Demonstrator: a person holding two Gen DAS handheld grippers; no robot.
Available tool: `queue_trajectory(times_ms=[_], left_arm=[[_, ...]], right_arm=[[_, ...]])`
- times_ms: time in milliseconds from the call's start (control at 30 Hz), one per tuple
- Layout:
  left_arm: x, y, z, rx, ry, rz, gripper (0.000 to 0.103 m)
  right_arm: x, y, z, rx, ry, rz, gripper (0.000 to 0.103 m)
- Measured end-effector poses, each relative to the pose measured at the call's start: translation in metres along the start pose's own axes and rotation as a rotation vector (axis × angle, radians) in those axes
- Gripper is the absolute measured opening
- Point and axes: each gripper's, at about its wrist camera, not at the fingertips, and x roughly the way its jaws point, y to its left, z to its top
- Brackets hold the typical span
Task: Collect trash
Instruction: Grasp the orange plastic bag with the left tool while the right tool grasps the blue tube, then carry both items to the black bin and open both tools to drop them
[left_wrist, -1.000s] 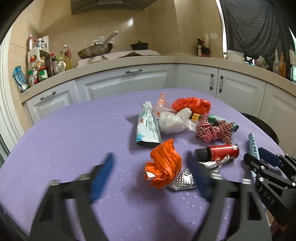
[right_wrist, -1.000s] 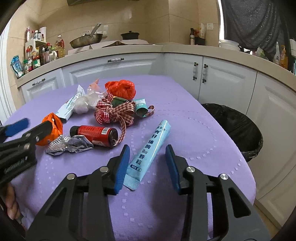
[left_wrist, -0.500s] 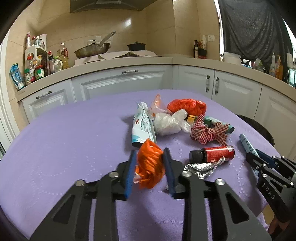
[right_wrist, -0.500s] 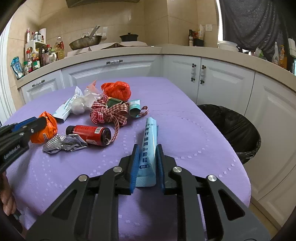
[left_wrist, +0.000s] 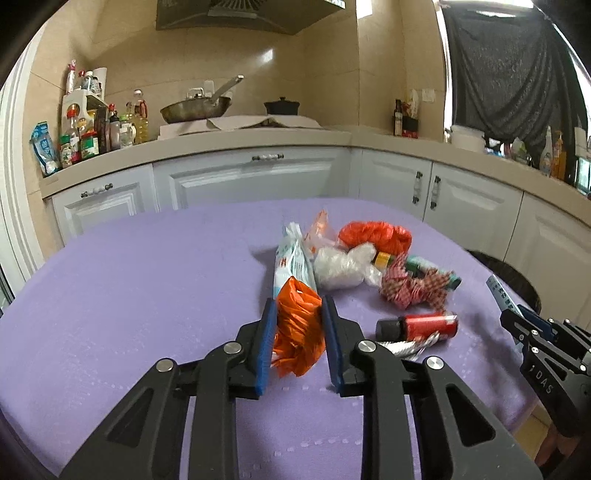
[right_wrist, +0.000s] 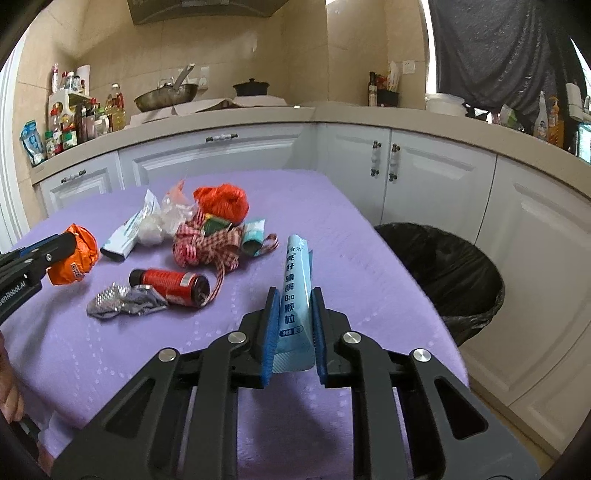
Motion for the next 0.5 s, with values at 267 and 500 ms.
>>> queue_trajectory(times_ms=[267,500], left_arm=[[-0.011,-0.022,0.027,0.021,-0.067,-0.051,0.026],[-0.002,-0.058,0.058,0.037,-0.095,-0.135,0.026]], right_arm=[[-0.014,-0.023,0.024,0.025,-0.06,-0.031,0.017],[-0.022,-0.055,0.052,0.047,-0.122,-0.069,0.017]])
